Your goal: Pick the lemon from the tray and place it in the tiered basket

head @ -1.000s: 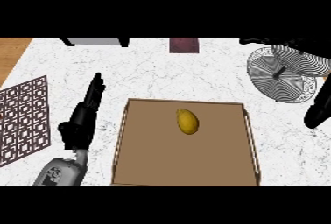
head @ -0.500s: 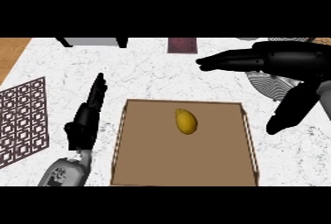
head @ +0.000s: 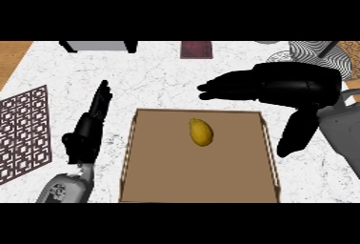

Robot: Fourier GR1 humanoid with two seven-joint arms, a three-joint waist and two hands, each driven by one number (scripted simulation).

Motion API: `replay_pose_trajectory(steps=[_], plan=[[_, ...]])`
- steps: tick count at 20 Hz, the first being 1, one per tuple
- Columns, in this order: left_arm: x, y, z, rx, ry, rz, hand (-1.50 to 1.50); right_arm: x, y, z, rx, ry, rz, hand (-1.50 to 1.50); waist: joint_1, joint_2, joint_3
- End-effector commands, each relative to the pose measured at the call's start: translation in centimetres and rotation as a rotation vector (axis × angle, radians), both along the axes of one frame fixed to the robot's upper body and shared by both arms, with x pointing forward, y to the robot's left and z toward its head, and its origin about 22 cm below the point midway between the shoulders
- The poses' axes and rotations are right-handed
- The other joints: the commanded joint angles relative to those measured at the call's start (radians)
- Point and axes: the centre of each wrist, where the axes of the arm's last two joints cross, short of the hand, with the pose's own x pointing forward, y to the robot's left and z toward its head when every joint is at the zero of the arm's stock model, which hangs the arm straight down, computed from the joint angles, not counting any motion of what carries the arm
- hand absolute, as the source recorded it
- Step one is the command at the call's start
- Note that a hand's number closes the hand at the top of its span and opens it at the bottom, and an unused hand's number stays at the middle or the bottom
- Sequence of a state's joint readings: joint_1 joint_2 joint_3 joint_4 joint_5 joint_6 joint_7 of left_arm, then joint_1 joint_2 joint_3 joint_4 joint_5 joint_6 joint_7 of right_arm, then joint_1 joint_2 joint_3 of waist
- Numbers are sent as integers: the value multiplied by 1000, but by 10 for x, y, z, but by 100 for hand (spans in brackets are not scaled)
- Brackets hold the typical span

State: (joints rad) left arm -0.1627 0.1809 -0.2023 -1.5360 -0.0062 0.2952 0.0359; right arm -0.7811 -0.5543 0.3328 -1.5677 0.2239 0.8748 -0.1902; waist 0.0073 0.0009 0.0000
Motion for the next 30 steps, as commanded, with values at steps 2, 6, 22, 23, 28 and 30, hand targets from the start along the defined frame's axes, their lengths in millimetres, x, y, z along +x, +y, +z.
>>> replay_pose_trajectory(steps=[2, 6, 22, 23, 28, 30], plan=[[6, -9, 8, -5, -20, 21, 0, -17, 13, -26, -105, 10, 53, -150, -6, -1, 0], [-3, 2, -2, 4, -4, 7, 0, -1, 6, -14, -161, -12, 5, -150, -1, 0, 0], [-11, -19, -9, 0, -13, 4, 0, 0, -5, -57, -201, -172, 35, -150, 1, 1, 0], [-1, -3, -6, -6, -2, 6, 0, 3, 5, -54, -203, -196, 61, -150, 3, 1, 0], [12, 8, -1, -1, -3, 10, 0, 4, 11, -60, -189, -260, 88, -150, -1, 1, 0], [0, -18, 11, 7, -7, -3, 0, 4, 14, -64, -190, -273, 47, -150, -2, -1, 0]])
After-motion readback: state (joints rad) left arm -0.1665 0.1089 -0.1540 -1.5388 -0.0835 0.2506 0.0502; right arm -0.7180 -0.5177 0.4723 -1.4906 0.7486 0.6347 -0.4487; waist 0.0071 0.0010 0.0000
